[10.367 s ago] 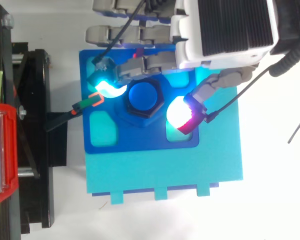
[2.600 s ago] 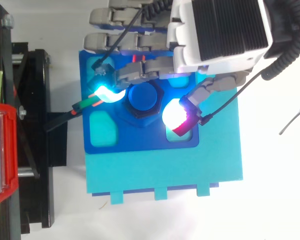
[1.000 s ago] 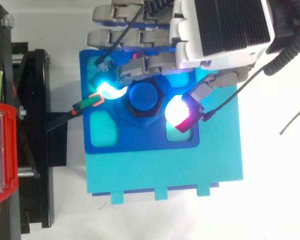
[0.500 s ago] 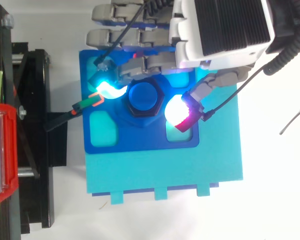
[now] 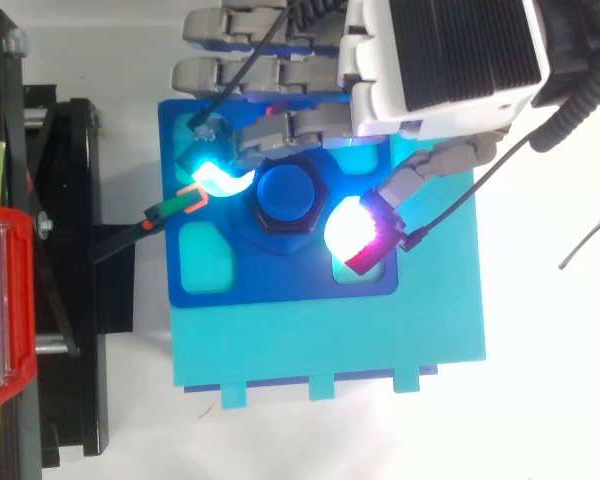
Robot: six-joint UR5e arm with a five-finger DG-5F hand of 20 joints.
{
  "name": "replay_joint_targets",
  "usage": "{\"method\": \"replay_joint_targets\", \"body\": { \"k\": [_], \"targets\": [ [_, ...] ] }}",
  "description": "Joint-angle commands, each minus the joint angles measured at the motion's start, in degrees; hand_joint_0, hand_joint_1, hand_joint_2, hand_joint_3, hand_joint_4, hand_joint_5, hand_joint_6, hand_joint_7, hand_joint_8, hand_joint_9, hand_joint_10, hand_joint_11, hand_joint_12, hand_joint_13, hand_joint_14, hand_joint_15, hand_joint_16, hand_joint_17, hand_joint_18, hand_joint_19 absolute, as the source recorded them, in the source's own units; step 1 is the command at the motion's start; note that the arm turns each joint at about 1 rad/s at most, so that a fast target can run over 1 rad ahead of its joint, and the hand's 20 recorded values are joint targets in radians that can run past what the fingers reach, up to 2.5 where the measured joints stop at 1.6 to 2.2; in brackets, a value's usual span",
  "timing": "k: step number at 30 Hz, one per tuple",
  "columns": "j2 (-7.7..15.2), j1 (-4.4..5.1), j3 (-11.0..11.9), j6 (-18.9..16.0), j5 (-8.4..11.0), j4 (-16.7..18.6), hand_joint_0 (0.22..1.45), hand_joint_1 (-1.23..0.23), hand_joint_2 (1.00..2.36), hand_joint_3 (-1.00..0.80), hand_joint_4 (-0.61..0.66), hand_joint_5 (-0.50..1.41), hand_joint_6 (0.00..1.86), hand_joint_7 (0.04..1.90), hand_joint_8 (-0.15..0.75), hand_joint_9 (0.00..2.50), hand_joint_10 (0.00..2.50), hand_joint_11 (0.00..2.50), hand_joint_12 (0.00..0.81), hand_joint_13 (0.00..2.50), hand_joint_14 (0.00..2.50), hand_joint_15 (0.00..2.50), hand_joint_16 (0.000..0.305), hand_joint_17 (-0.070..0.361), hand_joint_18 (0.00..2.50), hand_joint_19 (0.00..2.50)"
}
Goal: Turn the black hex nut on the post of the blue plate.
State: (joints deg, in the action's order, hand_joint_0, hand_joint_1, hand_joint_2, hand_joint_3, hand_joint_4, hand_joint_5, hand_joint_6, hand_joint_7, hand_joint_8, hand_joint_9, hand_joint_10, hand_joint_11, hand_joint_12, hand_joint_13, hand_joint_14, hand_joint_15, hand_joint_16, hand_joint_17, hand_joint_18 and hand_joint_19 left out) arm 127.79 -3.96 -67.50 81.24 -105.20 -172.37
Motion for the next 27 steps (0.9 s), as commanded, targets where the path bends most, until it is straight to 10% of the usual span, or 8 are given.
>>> {"method": "replay_joint_targets", "body": {
  "k": [1, 27],
  "targets": [
    [0.00, 0.00, 0.00, -0.03, 0.00, 0.01, 0.48, -0.66, 1.00, -0.50, 0.12, -0.28, 0.50, 0.70, 0.163, 0.00, 0.00, 0.00, 0.326, 0.00, 0.00, 0.00, 0.047, 0.106, 0.00, 0.12],
    [0.00, -0.09, 0.00, -0.12, 0.18, 0.01, 0.52, -0.77, 1.00, -0.50, 0.16, -0.27, 0.50, 0.87, 0.153, 0.00, 0.00, 0.00, 0.314, 0.00, 0.00, 0.00, 0.044, 0.099, 0.00, 0.11]
  ]
}}
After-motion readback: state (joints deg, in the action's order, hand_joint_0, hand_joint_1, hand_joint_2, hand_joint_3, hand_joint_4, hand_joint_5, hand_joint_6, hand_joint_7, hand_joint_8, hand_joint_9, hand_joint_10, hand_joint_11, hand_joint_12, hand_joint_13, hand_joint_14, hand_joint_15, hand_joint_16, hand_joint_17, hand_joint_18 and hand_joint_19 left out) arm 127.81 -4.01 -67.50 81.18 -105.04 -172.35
